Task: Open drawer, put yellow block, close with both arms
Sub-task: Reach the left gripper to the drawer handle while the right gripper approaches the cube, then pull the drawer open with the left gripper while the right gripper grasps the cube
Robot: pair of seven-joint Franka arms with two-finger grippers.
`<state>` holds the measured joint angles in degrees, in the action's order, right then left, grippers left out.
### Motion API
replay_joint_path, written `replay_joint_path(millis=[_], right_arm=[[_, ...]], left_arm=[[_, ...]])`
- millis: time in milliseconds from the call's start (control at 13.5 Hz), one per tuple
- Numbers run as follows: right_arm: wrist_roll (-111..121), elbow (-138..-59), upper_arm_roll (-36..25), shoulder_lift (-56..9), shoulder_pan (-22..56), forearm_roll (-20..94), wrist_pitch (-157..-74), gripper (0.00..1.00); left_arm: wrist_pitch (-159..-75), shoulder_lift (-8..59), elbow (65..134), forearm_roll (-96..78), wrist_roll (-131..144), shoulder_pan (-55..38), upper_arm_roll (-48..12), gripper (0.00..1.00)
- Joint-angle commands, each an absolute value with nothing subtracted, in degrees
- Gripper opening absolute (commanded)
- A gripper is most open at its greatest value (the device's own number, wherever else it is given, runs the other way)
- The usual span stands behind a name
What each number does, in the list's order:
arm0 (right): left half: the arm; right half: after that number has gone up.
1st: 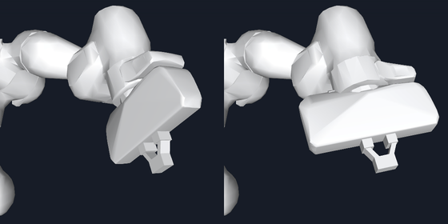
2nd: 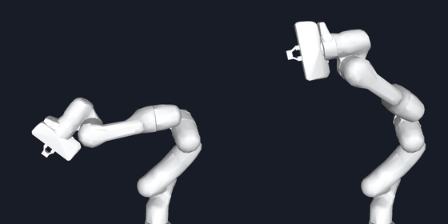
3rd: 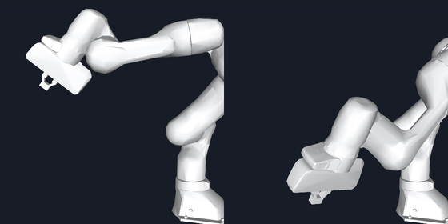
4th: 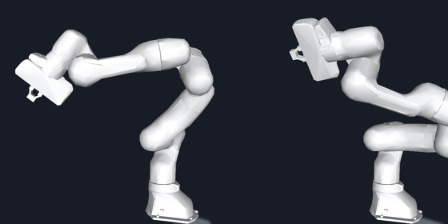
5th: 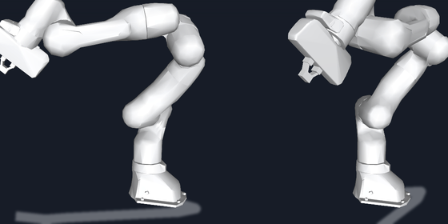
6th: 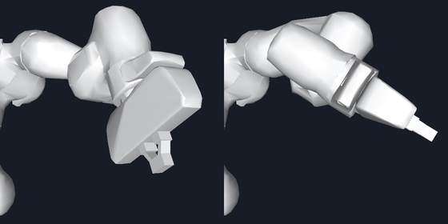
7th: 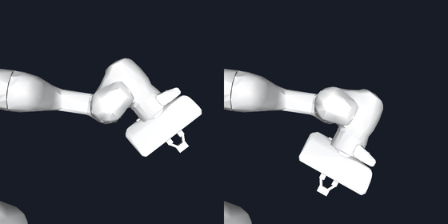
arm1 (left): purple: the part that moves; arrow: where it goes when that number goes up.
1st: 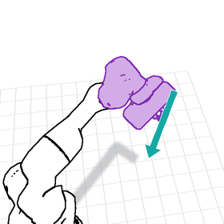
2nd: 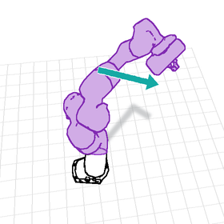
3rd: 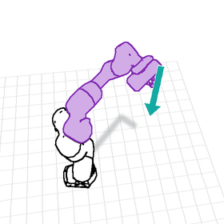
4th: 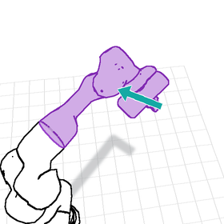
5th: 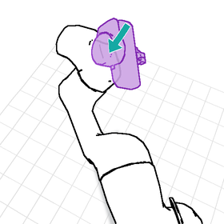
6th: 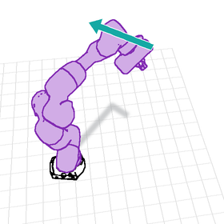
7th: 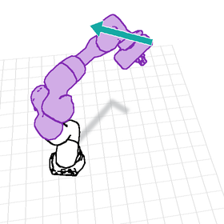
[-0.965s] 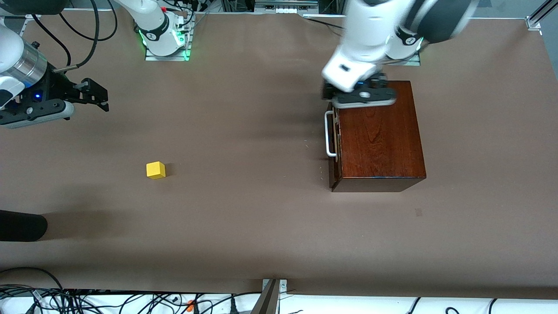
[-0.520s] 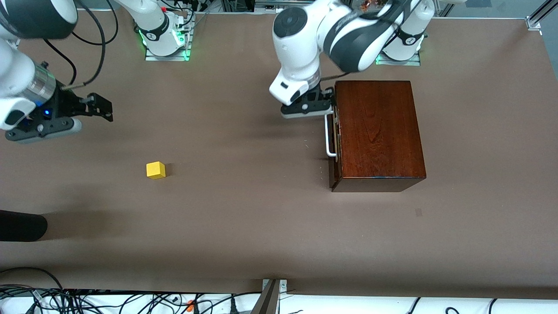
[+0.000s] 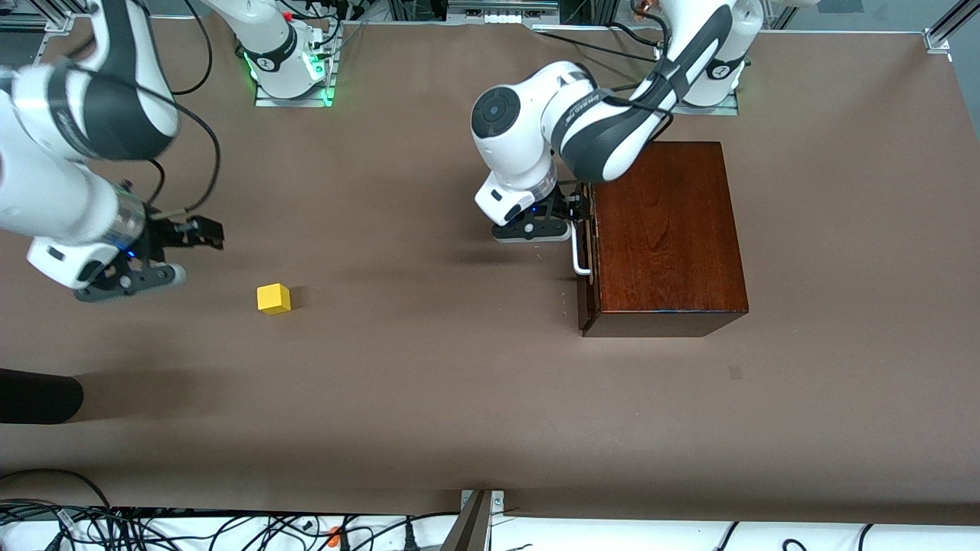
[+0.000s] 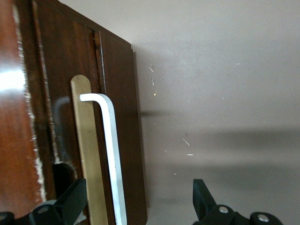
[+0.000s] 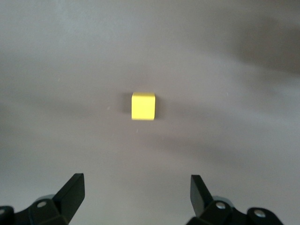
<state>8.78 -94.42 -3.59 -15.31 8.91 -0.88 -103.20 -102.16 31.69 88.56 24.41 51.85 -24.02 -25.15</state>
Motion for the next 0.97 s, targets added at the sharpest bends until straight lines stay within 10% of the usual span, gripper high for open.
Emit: replay_joint_path(millis=[0,891], right_arm=[[9.76,-104.47,-3.16,-15.64,8.35,-0.62,-116.93,1.00],[11.42,-109.67,-3.16,-30.15,8.26,5.27,-136.56,1.00]], left_arm=[[-102.66,33.39,88.50,25.93,48.52,-23.47,-25.05,1.00],[-104.59,37.70,87.89,26.98,51.50,-23.55,-24.44,1.00]])
